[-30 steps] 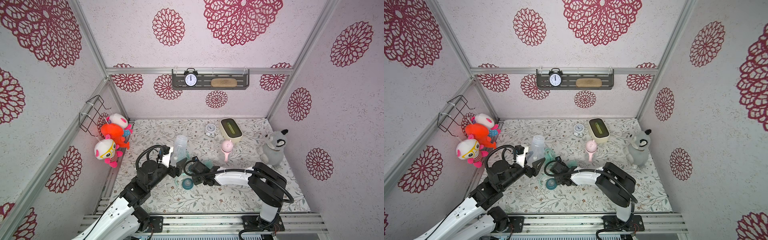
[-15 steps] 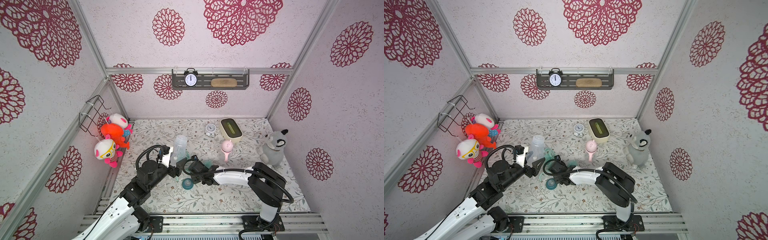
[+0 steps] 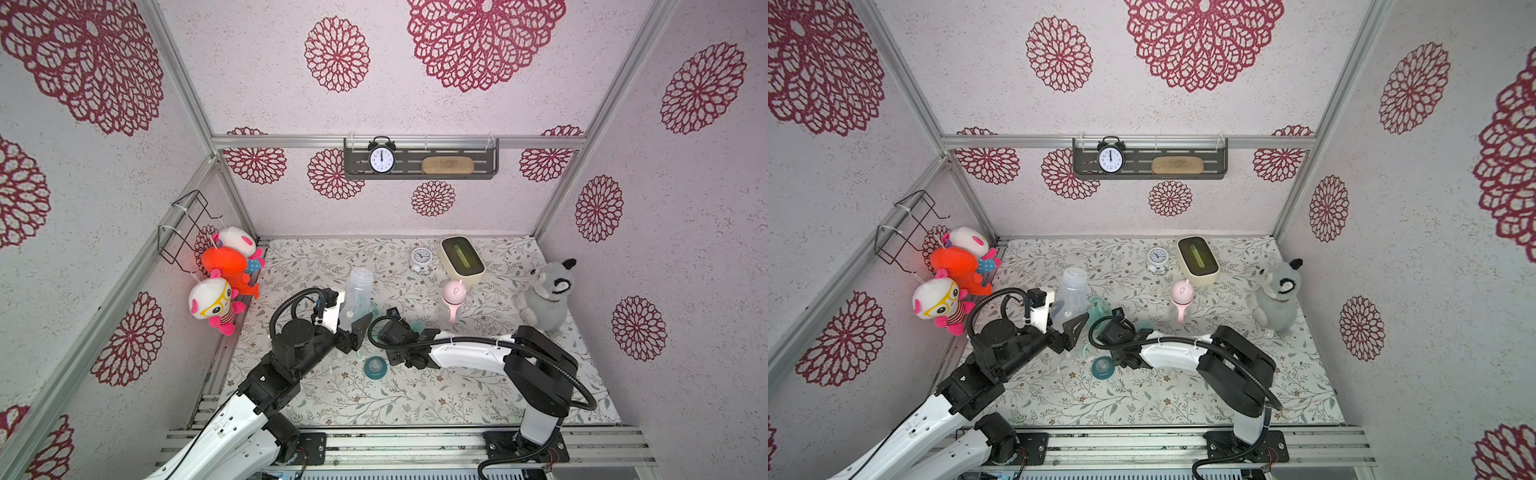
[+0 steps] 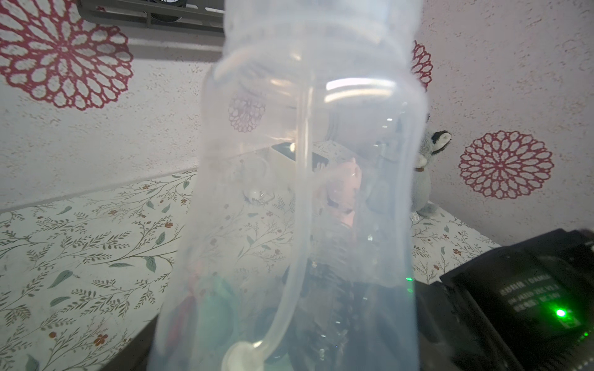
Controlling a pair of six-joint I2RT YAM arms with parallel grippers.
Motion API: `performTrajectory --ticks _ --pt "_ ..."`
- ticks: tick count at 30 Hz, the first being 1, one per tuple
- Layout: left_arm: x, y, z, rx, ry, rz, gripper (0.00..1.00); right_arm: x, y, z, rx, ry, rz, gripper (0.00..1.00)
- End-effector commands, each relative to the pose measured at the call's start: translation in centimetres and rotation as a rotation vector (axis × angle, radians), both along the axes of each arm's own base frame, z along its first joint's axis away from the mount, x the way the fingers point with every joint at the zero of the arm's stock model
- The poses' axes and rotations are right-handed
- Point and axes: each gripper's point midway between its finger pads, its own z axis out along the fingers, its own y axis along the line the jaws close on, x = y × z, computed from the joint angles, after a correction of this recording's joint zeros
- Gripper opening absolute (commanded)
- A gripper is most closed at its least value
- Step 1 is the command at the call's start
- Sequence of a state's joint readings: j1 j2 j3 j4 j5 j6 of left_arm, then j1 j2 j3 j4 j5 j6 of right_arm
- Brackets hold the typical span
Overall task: Assemble the baby bottles
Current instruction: Pick up the handle at the center of the board, then put on the handle of the baby bottle.
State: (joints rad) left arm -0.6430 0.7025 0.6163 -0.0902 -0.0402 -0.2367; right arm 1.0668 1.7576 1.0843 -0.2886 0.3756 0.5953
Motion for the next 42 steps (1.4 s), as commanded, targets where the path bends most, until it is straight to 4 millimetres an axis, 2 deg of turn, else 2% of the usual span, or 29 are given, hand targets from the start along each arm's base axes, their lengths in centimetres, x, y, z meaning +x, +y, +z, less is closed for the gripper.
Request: performTrajectory --ticks 1,5,10,14,20,24,29,32,42 --pt "0.3 0.2 1.3 -0.034 -0.034 0.017 0.0 1.4 -1.9 5.9 0.005 -0.11 -0.074 0.0" --pt "0.0 -0.5 1.5 -0.042 -0.057 -0.031 0.0 2.4 -4.6 9.7 -0.018 -0.178 -0.133 0.0" --pt "-0.3 -1.7 1.4 -0.063 -0.089 -0.099 0.0 4.2 -7.9 15.8 -0.027 -0.301 -0.215 0.0" --pt "-0.4 -2.7 1.5 -0.09 -0.11 -0.148 0.0 5.6 -9.6 20.4 -0.037 -0.39 -0.261 0.0" --pt "-0.7 -4.9 1.3 -0.124 -0.11 -0.256 0.0 6.8 -11.1 27.2 -0.021 -0.534 -0.322 0.0" --pt "-0.8 -6.3 1.1 -0.148 -0.114 -0.33 0.0 7.1 -11.0 30.4 0.028 -0.59 -0.336 0.0" --pt "-0.6 -7.2 1.1 -0.157 -0.132 -0.363 0.0 7.2 -10.2 32.5 0.052 -0.632 -0.329 0.0" --pt "-0.2 -7.6 1.0 -0.158 -0.13 -0.369 0.0 6.9 -9.2 33.0 0.056 -0.644 -0.305 0.0" --pt "1.2 -8.7 1.7 -0.186 -0.144 -0.368 0.0 4.9 -7.1 32.8 0.053 -0.68 -0.266 0.0"
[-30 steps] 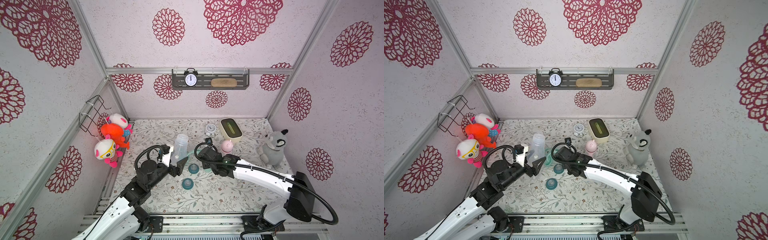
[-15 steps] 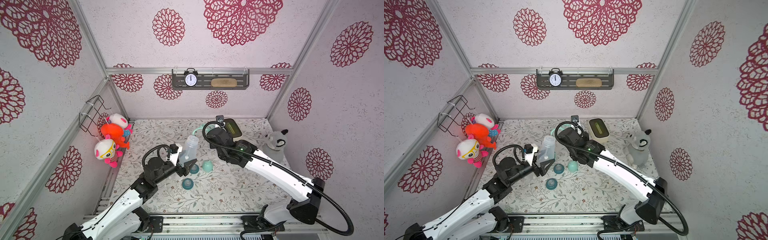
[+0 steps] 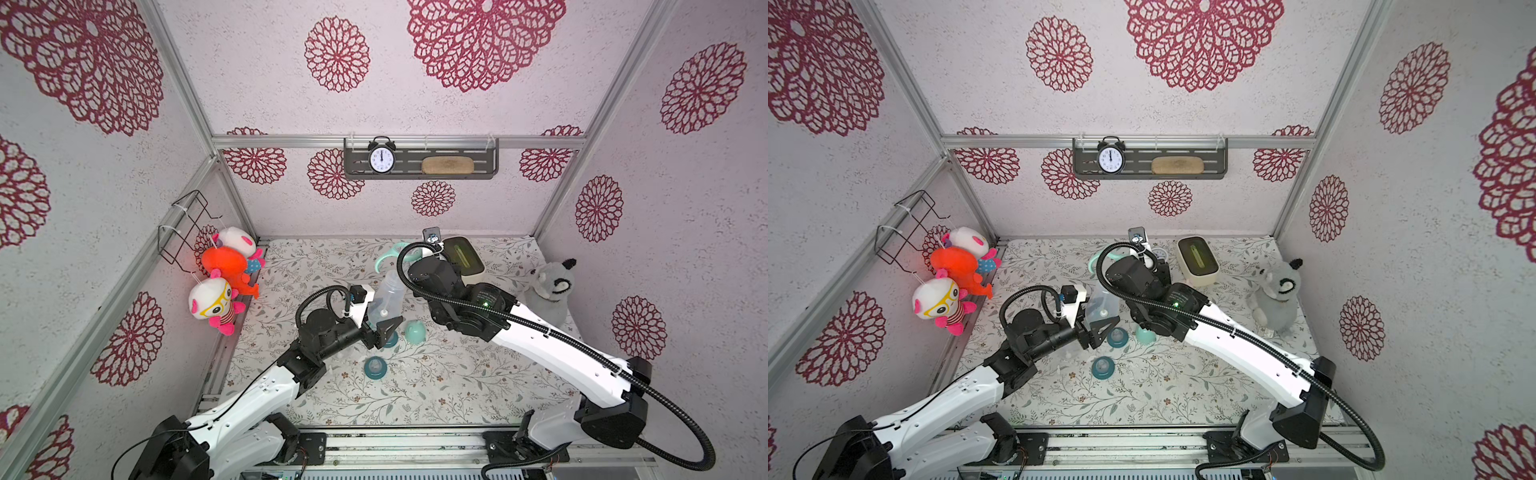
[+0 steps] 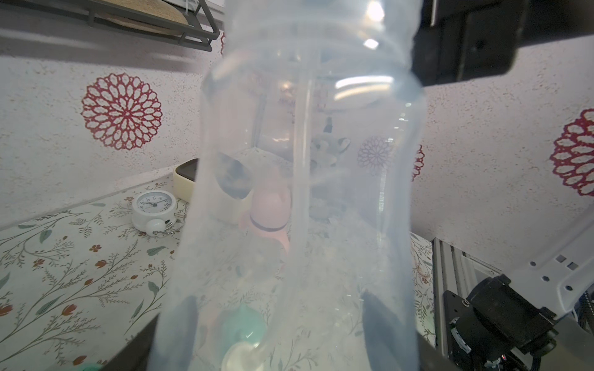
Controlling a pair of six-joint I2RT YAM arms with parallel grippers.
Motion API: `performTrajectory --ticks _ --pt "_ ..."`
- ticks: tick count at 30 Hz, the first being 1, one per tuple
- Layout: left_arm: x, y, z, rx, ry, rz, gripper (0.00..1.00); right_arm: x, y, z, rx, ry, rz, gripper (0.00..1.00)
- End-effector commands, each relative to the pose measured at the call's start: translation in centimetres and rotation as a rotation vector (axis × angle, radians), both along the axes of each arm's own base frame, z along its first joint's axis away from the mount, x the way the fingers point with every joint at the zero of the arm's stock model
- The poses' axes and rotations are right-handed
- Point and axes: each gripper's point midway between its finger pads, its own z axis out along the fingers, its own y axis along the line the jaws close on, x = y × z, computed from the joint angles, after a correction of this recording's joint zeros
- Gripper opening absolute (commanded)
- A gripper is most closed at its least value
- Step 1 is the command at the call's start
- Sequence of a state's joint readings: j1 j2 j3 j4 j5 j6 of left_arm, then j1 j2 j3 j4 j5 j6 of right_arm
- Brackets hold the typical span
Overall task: Assemble the baby bottles
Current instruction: Put on the handle of the baby bottle.
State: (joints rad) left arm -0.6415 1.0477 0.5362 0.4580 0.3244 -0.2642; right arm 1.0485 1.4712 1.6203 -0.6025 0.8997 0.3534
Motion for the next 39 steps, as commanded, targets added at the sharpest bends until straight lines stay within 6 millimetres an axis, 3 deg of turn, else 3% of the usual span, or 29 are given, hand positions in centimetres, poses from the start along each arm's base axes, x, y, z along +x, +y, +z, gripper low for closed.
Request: performTrajectory --ticks 1,9,18,28,39 --pt "0.3 -0.3 3.5 -0.08 -0.082 -0.005 0.0 -0.6 -0.3 1.3 0.005 -0.061 -0.032 0.0" --pt "0.7 -0.4 4.1 -0.102 -0.091 0.003 0.0 -1.9 0.8 0.1 -0.029 -0.087 -0.045 0.0" --pt "1.3 0.1 4.5 -0.122 -0.093 0.041 0.0 -3.1 1.3 0.0 -0.026 -0.129 -0.039 0.0" --pt "0.7 0.7 5.2 -0.149 -0.123 0.042 0.0 -3.3 1.1 -0.5 -0.042 -0.133 -0.043 0.0" --pt "0.8 1.2 5.7 -0.162 -0.145 0.068 0.0 -3.3 2.5 -2.0 -0.035 -0.091 0.02 0.0"
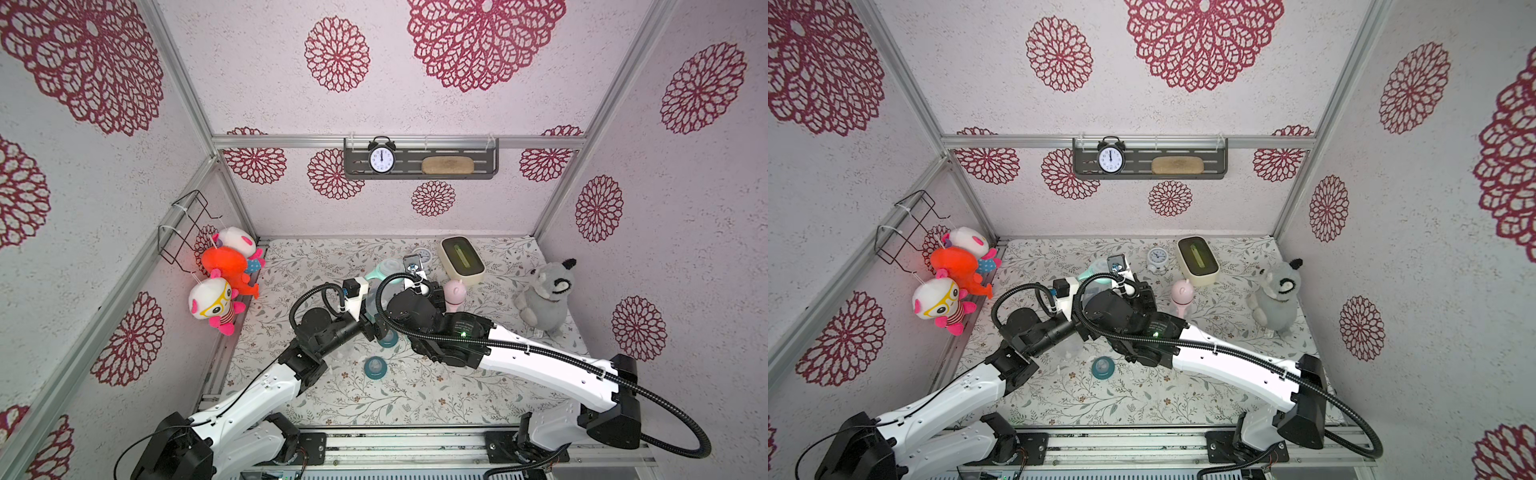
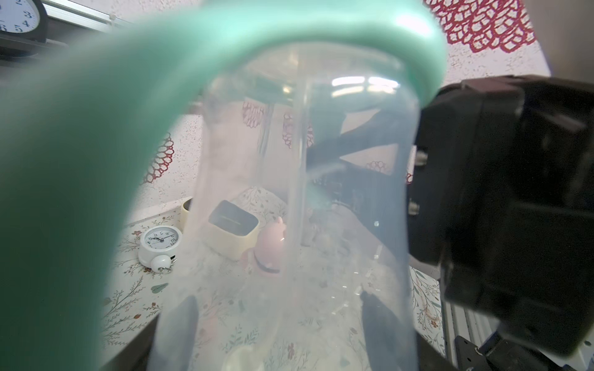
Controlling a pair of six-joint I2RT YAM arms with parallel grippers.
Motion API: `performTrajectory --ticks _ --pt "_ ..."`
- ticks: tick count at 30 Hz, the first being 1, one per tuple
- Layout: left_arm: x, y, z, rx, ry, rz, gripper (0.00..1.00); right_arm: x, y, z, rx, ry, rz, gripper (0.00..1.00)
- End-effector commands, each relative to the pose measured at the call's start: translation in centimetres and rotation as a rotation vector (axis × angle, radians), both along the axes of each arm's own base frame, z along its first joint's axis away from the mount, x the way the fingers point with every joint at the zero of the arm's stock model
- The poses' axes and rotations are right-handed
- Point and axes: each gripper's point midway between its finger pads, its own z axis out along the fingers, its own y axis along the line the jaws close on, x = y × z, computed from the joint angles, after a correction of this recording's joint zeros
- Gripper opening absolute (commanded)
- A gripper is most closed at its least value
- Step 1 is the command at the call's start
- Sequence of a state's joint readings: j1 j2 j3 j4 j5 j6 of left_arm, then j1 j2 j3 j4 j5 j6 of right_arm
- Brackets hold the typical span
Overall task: Assemble the baby bottles
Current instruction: Put on the handle of the baby bottle.
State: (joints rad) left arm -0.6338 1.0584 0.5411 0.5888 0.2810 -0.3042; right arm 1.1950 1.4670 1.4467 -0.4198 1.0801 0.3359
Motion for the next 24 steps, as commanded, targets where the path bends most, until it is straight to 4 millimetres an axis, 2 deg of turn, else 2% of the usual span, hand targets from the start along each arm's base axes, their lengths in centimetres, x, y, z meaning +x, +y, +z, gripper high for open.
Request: performTrajectory --ticks 1,4,9,17,20,24 --pt "-0.1 0.6 2.6 -0.06 -0.078 0.02 0.0 -0.4 -0.2 0.4 0.006 0.004 0.027 0.0" --pt "-0.2 0.6 2.7 -0.06 -0.082 0.019 0.0 -0.5 -0.1 0.3 0.001 0.006 0.033 0.09" --pt "-0.2 0.6 2.3 -0.046 -0.083 0.018 0.0 -0.5 0.0 1.4 -0.001 -0.012 0.052 0.35" --pt "-0.4 0.8 1.9 -0.028 -0.083 0.024 0.0 -1.0 -0.1 2.9 0.019 -0.019 0.108 0.69" --pt "-0.2 1.1 1.7 -0.02 -0.082 0.044 0.0 -1.5 0.0 2.6 0.026 0.012 0.161 0.77" --pt "-0.1 1.5 1.4 -0.008 -0.082 0.067 0.0 -2.1 0.2 1.2 0.051 0.095 0.281 0.81"
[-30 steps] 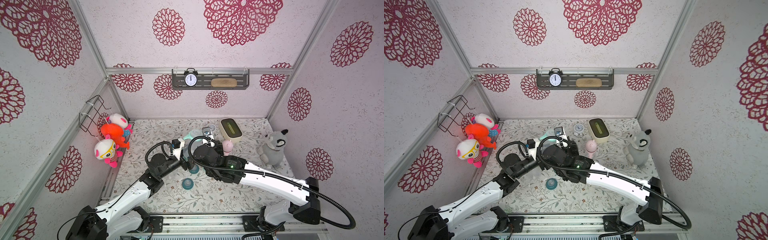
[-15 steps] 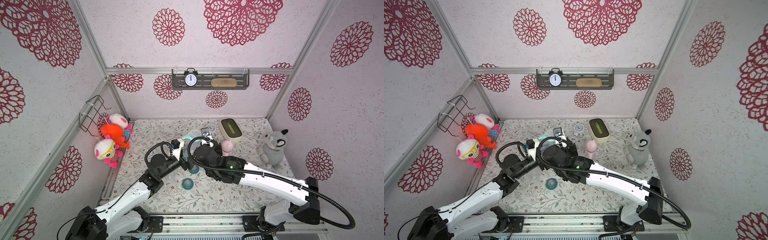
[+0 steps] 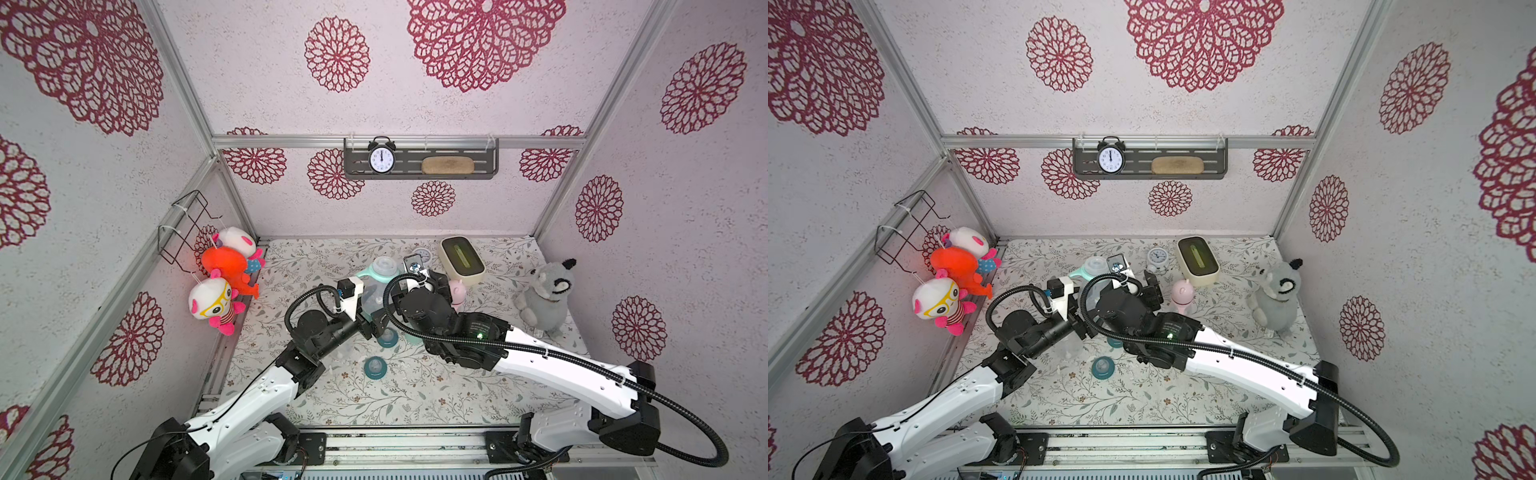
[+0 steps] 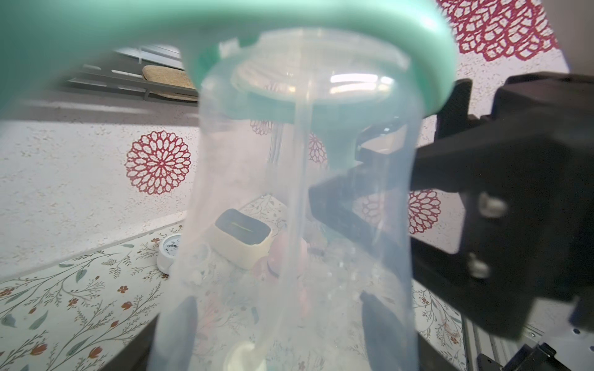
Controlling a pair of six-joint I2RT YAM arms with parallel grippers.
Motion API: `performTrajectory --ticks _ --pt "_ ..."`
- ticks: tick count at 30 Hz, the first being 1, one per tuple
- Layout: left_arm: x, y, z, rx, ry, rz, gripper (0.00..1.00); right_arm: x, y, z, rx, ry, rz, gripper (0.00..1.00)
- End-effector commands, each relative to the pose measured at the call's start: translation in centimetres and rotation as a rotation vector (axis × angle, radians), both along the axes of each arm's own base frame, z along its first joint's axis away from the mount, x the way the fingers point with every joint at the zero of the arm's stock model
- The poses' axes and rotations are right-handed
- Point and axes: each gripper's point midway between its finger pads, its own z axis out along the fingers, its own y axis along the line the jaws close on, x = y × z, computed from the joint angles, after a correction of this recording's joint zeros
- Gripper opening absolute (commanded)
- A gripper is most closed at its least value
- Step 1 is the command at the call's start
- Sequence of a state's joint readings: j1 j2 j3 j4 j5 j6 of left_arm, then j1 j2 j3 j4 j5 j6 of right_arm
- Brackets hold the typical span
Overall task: Assemble the baby bottles
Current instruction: Put on the handle of the baby bottle, then pick up the nipple from the center of the board.
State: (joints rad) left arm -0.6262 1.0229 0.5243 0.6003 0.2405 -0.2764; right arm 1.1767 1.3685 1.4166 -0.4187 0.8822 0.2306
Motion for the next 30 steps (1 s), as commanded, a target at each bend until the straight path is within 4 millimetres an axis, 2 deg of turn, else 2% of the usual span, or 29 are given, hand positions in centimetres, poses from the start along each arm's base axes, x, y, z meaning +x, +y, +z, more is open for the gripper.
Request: performTrajectory --ticks 1,7,11,21,26,30 --pt "-0.2 0.6 0.8 -0.003 -0.041 0.021 0.0 -1.1 -0.3 0.1 0.056 0.06 0.112 0.82" --pt "0.1 1.5 0.5 0.009 -0.035 0.057 0.0 -2.3 -2.0 -1.7 0.071 0.147 0.192 0.84" --pt "0.3 2.5 0.4 0.02 -0.024 0.087 0.0 -3.3 -2.0 -4.0 0.04 0.218 0.256 0.83" --pt "-0.3 5.8 0.0 0.057 0.029 0.197 0.0 -6.0 0.8 -13.4 -0.029 0.424 0.448 0.87" --pt "-0.9 7.5 0.3 0.047 0.058 0.252 0.0 -7.5 3.5 -18.4 -0.029 0.508 0.578 0.88" --pt "-1.6 8.2 0.0 0.047 0.082 0.267 0.0 -7.5 5.1 -21.2 -0.064 0.545 0.624 0.89"
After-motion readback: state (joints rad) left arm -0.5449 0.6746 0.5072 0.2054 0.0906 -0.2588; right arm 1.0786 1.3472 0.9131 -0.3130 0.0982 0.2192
